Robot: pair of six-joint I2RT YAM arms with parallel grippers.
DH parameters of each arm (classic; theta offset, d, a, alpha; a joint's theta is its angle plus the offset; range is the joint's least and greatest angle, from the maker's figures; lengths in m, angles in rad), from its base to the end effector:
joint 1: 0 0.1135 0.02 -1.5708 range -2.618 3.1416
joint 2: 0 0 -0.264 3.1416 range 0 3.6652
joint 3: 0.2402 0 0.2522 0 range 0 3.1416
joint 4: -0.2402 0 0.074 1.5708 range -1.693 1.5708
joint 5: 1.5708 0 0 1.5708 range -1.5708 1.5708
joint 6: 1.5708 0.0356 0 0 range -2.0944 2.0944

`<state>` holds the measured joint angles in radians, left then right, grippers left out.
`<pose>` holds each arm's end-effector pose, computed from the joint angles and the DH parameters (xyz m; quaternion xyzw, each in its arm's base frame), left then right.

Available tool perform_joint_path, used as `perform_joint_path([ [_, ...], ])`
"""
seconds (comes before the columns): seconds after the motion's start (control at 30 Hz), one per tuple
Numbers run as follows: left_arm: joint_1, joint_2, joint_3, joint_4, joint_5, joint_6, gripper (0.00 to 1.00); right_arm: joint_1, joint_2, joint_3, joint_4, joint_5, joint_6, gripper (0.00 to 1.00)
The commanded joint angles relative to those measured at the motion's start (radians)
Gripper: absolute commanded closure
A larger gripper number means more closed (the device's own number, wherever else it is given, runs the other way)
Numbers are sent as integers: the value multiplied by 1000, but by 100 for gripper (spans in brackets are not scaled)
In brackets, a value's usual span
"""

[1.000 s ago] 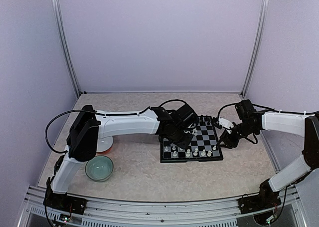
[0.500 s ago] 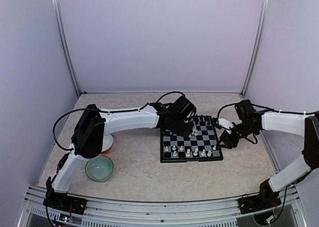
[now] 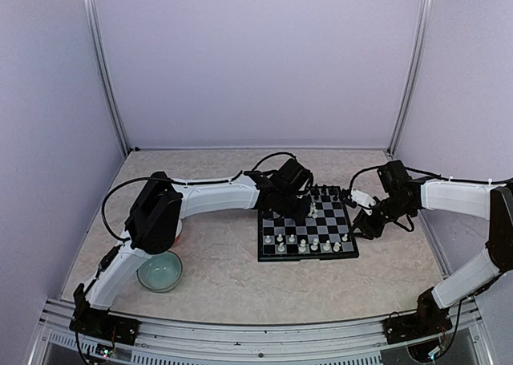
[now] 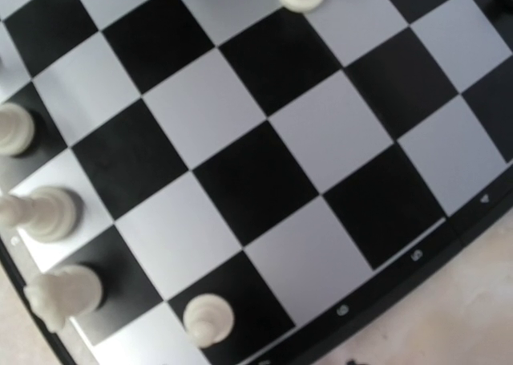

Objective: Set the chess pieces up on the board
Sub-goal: Pick up the pawn from the chessboard.

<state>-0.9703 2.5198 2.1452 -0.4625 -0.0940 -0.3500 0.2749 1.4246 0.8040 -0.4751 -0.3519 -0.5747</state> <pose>0.3179 -0.4583 0.1522 0.2685 0.8931 -0.1851 0.3099 0.2516 0.0837 0.1855 -0.4319 0.8549 0.1336 0.2545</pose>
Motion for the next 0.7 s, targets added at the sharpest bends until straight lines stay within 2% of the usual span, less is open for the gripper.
perform_joint_path([
  [0.0, 4, 39, 54, 37, 27, -19, 65, 11, 6, -8, -19, 5, -5, 54],
  [0.27, 8, 50, 61, 56, 27, -18, 65, 14, 10, -8, -19, 6, -6, 54],
  [0.67, 11, 53, 53, 52, 40, -16, 82, 17, 14, -9, -21, 10, -7, 54],
])
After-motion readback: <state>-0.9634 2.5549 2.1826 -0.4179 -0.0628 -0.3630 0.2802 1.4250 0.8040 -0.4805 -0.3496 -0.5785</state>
